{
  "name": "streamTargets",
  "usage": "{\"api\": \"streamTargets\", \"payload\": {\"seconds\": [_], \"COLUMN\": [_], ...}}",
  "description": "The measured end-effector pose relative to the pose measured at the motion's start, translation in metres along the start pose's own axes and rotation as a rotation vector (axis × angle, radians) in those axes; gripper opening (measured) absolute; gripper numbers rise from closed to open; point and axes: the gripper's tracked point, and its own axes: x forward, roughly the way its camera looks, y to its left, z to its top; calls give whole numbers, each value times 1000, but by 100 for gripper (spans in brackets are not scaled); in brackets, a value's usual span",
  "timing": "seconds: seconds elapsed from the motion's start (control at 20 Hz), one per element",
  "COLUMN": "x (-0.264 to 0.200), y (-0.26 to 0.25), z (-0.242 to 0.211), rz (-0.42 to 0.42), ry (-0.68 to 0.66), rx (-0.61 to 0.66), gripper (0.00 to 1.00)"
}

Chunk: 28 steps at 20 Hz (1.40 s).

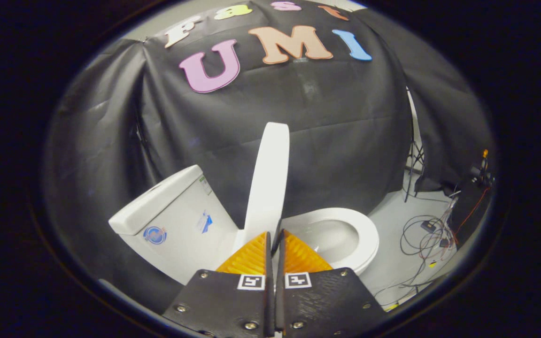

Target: Open the toilet lid.

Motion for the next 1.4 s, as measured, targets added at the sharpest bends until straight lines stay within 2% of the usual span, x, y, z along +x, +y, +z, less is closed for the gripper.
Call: {"api": "streamTargets", "payload": {"seconds": [0.8,1.15,1.4], "x": [-4,-2,-3], "y": [68,83,98], "z": [3,1,-2], "rz": [24,32,57], "ry": [-81,-107,-114], "rx": [-172,-158,-207], "gripper": [1,1,1]}}
